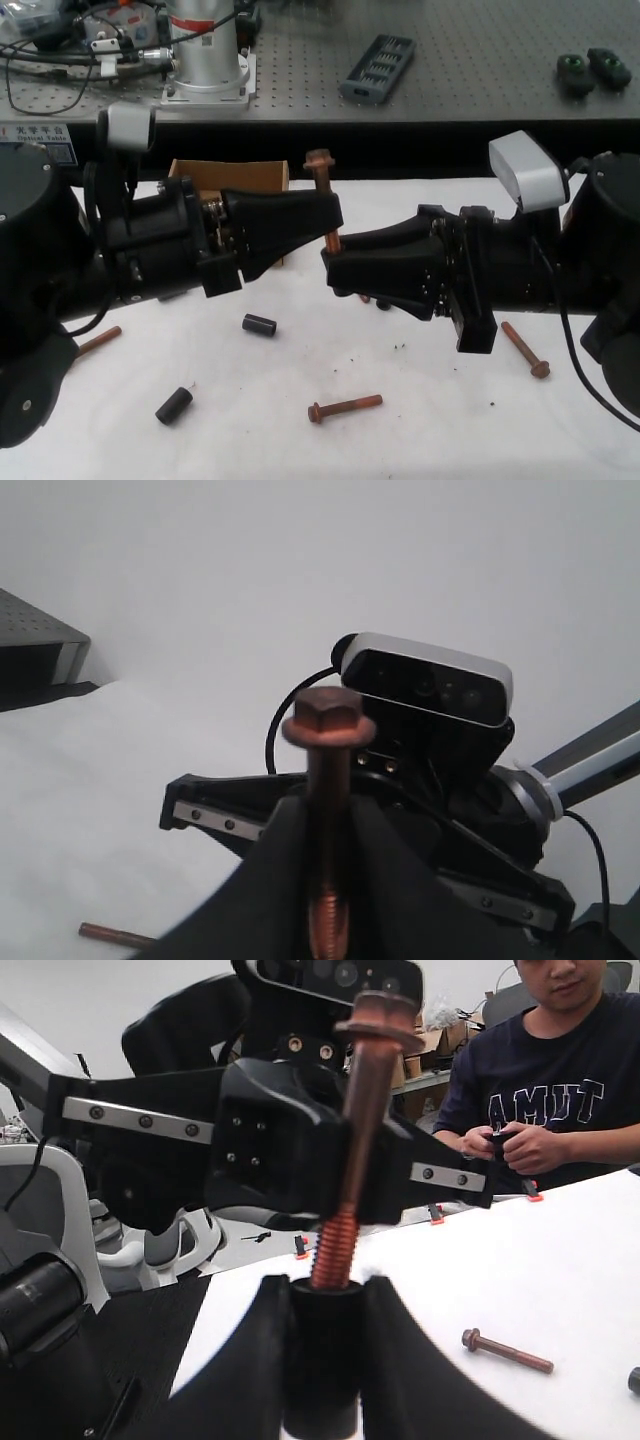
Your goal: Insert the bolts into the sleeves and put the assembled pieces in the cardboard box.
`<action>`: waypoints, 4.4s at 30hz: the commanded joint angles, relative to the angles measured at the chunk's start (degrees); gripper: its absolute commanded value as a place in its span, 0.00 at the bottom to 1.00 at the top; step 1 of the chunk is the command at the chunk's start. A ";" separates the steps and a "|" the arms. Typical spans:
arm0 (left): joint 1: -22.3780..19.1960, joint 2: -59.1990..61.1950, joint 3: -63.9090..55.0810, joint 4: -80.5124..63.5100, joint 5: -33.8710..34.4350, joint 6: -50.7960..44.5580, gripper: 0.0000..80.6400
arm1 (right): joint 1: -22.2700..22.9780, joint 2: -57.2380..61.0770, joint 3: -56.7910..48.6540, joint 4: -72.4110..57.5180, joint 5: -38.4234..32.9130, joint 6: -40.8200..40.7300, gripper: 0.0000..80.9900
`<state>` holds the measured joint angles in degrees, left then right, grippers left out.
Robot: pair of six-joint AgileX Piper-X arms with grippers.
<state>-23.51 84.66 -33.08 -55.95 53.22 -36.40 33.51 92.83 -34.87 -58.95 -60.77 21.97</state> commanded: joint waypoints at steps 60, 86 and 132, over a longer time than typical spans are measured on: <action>16.85 -20.67 25.18 -3.59 -10.62 -1.08 0.46 | 1.35 38.70 -66.64 58.94 12.67 -6.82 0.05; 16.85 -27.26 25.18 -3.73 -7.84 -6.59 0.46 | 5.07 46.19 -83.33 78.74 35.60 -14.58 0.05; 16.85 -37.61 19.25 30.82 -16.40 13.50 0.47 | 1.72 35.97 -84.95 97.79 33.28 -31.62 0.41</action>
<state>-6.84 47.40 -10.58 -32.22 43.33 -29.44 35.83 132.50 -119.56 35.49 -26.64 -5.91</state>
